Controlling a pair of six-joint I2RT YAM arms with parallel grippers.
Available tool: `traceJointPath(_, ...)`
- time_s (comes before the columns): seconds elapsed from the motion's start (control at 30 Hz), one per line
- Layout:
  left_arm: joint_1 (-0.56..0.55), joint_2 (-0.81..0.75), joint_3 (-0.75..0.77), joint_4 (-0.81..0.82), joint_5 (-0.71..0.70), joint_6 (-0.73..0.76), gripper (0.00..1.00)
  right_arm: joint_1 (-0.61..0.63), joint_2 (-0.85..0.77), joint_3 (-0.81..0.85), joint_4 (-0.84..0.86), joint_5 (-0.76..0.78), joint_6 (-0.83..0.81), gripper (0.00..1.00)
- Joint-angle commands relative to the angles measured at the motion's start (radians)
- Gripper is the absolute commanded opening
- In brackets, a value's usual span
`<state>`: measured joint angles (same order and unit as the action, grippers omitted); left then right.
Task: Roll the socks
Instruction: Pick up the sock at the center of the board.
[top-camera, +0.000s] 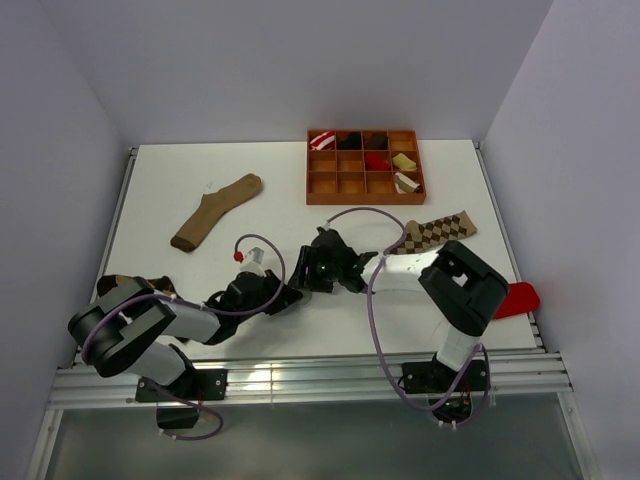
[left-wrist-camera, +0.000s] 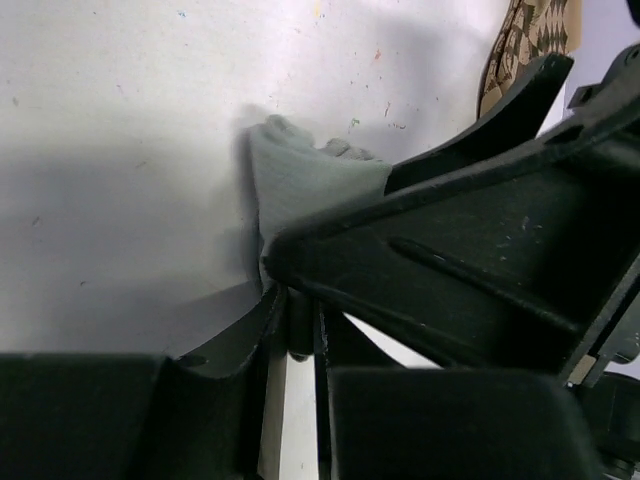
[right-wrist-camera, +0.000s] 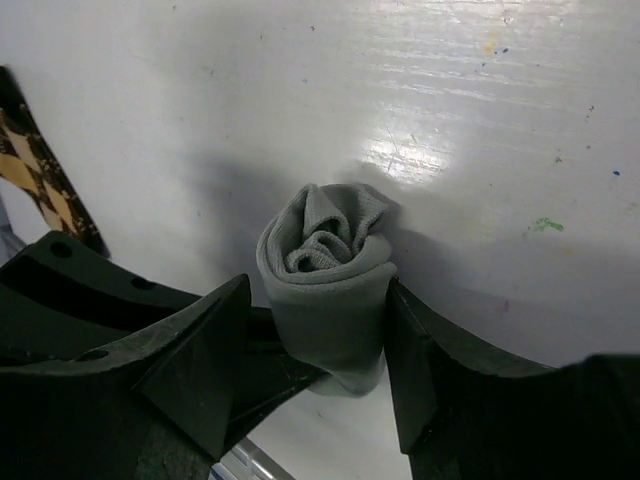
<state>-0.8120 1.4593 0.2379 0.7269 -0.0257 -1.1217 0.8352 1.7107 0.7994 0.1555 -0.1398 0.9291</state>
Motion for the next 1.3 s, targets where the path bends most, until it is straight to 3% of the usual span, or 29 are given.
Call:
traceJointPath(0.0, 0.000, 0.044, -0.012, 0.005, 0.035, -0.004, 0.01, 0.033, 0.062, 0.079, -0.148, 0.055, -0.033, 0.61)
traceJointPath(0.1, 0.000, 0.056, -0.020, 0.025, 0.037, -0.007, 0.01, 0.045, 0.105, 0.135, -0.230, 0.089, -0.050, 0.55)
traceJointPath(0.3, 0.000, 0.059, -0.008, 0.016, 0.035, 0.010, 0.03, 0.054, 0.127, 0.182, -0.300, 0.131, -0.108, 0.20)
traceJointPath(0.4, 0.000, 0.021, 0.001, -0.021, 0.030, 0.025, 0.20, 0.054, 0.098, 0.199, -0.320, 0.164, -0.165, 0.07)
traceJointPath(0.43, 0.000, 0.003, 0.006, -0.073, 0.030, 0.031, 0.34, 0.053, 0.089, 0.205, -0.326, 0.187, -0.183, 0.01)
traceJointPath(0.53, 0.000, -0.089, 0.044, -0.186, -0.039, 0.062, 0.57, 0.042, 0.047, 0.237, -0.353, 0.216, -0.242, 0.00)
traceJointPath(0.83, 0.011, -0.444, 0.260, -0.722, -0.316, 0.175, 0.89, -0.090, -0.032, 0.362, -0.433, 0.223, -0.372, 0.00)
traceJointPath(1.0, 0.109, -0.502, 0.449, -0.970, -0.338, 0.262, 0.93, -0.205, -0.033, 0.466, -0.476, 0.218, -0.438, 0.00)
traceJointPath(1.27, 0.324, -0.470, 0.670, -1.149, -0.229, 0.417, 1.00, -0.415, 0.033, 0.707, -0.510, 0.187, -0.629, 0.00)
